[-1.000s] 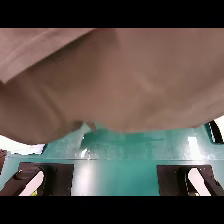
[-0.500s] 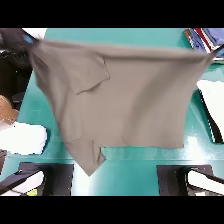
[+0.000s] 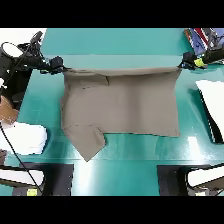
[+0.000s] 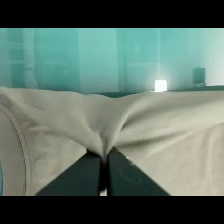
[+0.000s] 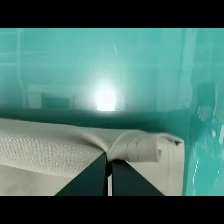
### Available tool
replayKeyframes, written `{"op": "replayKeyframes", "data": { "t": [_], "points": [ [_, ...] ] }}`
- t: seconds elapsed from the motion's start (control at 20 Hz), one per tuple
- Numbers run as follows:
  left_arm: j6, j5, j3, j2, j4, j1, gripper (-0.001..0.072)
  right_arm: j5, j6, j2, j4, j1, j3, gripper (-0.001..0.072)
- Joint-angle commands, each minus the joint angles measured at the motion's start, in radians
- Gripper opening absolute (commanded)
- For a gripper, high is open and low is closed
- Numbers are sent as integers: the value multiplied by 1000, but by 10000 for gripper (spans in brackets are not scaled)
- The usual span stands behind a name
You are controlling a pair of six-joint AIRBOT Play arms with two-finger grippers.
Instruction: Fold the shirts.
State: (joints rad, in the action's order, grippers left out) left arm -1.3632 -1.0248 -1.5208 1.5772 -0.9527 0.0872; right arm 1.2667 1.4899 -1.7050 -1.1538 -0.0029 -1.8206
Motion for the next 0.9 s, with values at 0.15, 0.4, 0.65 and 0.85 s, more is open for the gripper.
{"op": "replayKeyframes", "data": {
  "t": [0.15,0.4,0.65,0.85],
  "points": [
    [28,-180,53,26,-129,-2,28,29,-8,41,-89,20,163,14],
    [17,-97,250,27,-132,-2,56,-53,-6,94,-68,45,405,21],
    [-28,-190,287,-56,-185,-2,519,52,-13,128,5,17,423,401],
    [-107,-208,517,-336,-309,-2,519,41,-19,320,2,-30,545,401]
  ]
}}
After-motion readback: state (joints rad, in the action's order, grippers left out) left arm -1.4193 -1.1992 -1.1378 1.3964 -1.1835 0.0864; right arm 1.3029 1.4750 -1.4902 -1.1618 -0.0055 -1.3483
